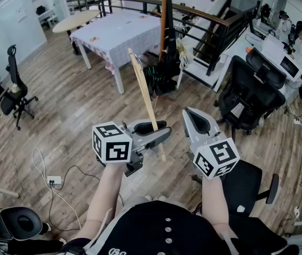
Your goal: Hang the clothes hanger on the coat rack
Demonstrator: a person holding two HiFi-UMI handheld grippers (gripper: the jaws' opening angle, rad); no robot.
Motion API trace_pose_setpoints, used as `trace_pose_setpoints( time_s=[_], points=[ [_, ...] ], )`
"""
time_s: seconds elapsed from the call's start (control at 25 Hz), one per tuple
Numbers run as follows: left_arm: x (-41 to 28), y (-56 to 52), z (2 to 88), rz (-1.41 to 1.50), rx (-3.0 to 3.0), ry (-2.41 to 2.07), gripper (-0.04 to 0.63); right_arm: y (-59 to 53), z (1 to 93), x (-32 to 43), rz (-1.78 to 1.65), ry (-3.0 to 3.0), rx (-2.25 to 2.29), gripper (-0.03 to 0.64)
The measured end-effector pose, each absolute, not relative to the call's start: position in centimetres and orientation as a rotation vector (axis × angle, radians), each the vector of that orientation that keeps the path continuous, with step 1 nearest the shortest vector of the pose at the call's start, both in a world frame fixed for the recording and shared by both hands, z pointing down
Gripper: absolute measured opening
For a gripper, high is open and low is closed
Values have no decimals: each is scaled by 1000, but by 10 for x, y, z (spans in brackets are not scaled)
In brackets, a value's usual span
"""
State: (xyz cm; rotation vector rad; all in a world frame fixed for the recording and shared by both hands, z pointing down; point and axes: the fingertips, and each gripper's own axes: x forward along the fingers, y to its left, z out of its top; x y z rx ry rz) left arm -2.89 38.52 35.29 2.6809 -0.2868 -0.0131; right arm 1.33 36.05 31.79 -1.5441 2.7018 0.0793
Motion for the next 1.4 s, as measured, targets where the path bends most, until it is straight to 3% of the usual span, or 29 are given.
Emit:
trace_pose_setpoints(
  time_s=[1.4],
  points=[
    [-49, 315, 370, -17, 2677, -187, 120, 296, 338, -6, 13, 2609, -1639, 0]
  ],
)
